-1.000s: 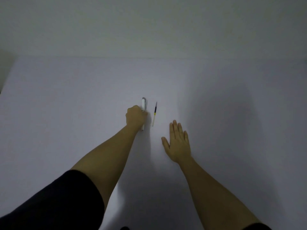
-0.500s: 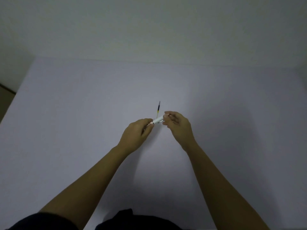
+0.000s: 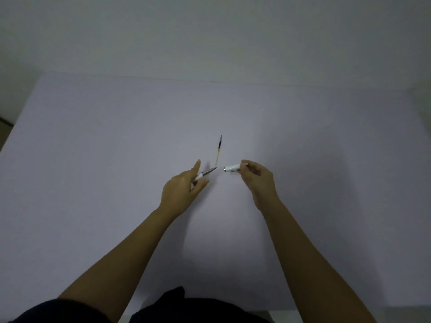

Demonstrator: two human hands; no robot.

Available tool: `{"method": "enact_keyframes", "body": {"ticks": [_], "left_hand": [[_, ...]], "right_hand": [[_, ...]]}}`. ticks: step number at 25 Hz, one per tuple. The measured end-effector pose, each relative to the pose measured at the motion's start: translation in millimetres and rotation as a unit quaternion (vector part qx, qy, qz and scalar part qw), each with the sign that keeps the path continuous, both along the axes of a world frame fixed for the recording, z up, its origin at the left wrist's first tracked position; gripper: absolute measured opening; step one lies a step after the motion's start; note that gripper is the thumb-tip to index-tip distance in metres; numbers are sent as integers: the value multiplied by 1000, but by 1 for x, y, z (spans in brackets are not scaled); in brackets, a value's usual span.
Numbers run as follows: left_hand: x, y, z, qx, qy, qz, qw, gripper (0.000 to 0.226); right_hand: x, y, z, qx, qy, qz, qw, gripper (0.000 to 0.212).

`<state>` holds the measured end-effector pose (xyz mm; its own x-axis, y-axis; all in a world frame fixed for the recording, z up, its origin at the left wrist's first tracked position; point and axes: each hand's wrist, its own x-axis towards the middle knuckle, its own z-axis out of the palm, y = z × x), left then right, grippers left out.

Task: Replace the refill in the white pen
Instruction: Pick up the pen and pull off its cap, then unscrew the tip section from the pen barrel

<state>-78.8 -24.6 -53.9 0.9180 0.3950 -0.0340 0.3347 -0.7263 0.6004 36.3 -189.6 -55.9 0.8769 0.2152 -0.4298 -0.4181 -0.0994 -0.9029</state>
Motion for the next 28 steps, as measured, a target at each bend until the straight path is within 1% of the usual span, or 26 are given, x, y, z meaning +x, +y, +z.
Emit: {"method": "enact_keyframes", "body": {"ticks": [1, 3, 4, 6, 8, 12, 14, 17, 20, 22, 24, 26, 27, 28], "left_hand": [[-4, 0, -2, -39, 3, 9, 999, 44], [-8, -1, -4, -97, -12, 17, 995, 27], [-9, -3, -5, -108, -21, 17, 994, 19], [-10, -8, -3, -111, -33, 20, 993, 15], [-7, -12, 0, -107, -51, 31, 992, 16], [-6, -18, 5, -103, -85, 49, 990, 15], [-8, -19, 5, -103, -84, 48, 990, 15], [-11, -16, 5, -108, -72, 61, 990, 15], [-22, -11, 4, -128, -34, 64, 989, 9], [-30, -6, 6, -127, -1, 45, 991, 5], [-34, -1, 12, -94, 16, -15, 995, 8], [-35, 1, 21, -41, 19, -90, 995, 16], [-34, 0, 26, -15, 16, -121, 992, 19], [-33, -1, 30, 5, 7, -146, 989, 21]], "right_hand": [[1, -6, -7, -37, 0, -1, 999, 16], [-1, -15, -20, -128, -7, 36, 991, 23], [-4, -18, -26, -165, -13, 53, 985, 23], [-10, -20, -33, -206, -31, 63, 976, 19], [-12, -20, -37, -225, -56, 54, 971, 17], [-14, -18, -40, -260, -113, 37, 958, 19], [-16, -15, -42, -274, -136, 42, 951, 20], [-16, -12, -43, -292, -147, 59, 943, 25], [-19, -11, -37, -317, -176, 93, 927, 30], [-17, -10, -23, -292, -224, 136, 920, 26], [-12, -9, 0, -246, -278, 209, 905, 24], [-10, -5, 25, -221, -315, 309, 870, 28], [-10, -2, 36, -229, -324, 363, 843, 31], [-10, 1, 43, -252, -330, 418, 808, 34]]}}
